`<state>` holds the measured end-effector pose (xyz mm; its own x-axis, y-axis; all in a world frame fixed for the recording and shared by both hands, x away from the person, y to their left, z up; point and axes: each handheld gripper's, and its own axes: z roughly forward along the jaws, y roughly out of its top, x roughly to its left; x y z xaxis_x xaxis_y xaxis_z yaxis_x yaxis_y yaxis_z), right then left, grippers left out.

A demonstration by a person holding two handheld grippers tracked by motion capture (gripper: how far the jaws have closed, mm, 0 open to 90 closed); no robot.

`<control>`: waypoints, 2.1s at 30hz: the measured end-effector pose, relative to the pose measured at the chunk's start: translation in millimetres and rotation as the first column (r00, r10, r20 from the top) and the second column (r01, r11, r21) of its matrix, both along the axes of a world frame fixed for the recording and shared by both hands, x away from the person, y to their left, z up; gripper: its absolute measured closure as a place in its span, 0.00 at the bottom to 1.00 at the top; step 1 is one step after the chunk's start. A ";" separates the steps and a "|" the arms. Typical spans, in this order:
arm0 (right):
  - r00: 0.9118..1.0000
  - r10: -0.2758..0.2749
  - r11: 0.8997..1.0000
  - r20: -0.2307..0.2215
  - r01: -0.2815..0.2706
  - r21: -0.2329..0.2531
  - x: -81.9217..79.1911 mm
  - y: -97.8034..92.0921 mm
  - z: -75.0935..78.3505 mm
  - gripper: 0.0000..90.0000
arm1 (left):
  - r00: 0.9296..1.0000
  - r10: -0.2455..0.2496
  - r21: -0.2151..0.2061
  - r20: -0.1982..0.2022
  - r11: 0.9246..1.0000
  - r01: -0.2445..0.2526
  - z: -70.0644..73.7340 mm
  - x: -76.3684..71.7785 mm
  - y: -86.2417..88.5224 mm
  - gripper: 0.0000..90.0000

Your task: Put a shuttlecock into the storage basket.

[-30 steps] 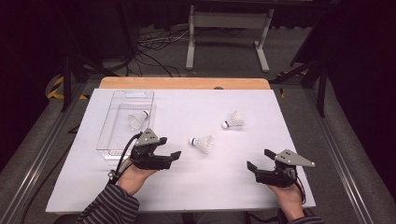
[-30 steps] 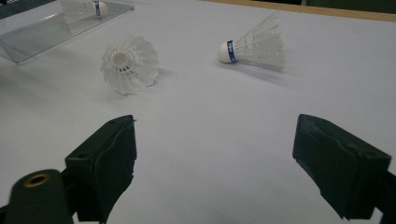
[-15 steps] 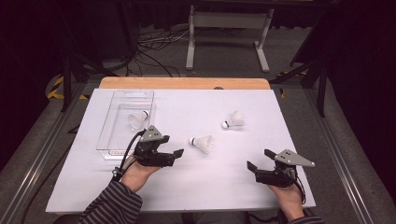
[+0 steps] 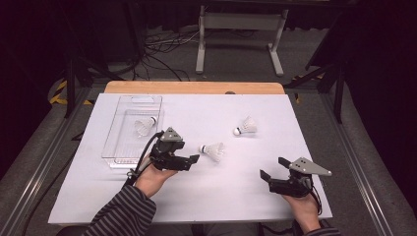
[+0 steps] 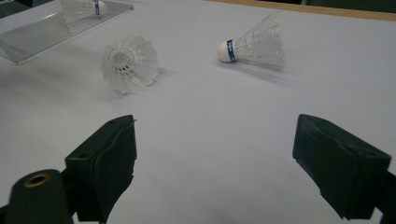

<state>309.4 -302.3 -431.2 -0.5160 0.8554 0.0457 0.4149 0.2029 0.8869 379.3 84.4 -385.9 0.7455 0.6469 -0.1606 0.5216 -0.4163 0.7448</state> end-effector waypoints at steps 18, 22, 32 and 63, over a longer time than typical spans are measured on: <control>1.000 0.003 1.000 -0.004 -0.003 -0.004 0.1 0.2 -0.2 0.16 | 0.998 -0.015 0.054 -0.069 0.998 0.018 7.6 16.0 -20.3 0.35; 1.000 0.003 1.000 -0.004 -0.003 -0.003 0.2 0.2 -0.2 0.16 | 0.996 -0.012 0.060 -0.085 0.998 0.017 7.3 20.5 -25.2 0.35; 1.000 0.003 1.000 -0.004 -0.003 -0.003 0.1 0.1 -0.3 0.16 | 0.996 -0.014 0.078 -0.094 0.997 0.021 10.5 27.0 -33.7 0.34; 1.000 0.004 1.000 -0.007 -0.004 0.002 0.4 0.0 -0.4 0.16 | 0.992 -0.033 0.136 -0.126 0.989 0.050 11.2 47.8 -66.8 0.34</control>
<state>309.7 -302.3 -431.6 -0.5187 0.8534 0.0510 0.4203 0.2026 0.8845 427.1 17.6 -374.7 0.7524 0.6381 -0.1632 0.5855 -0.5345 0.6095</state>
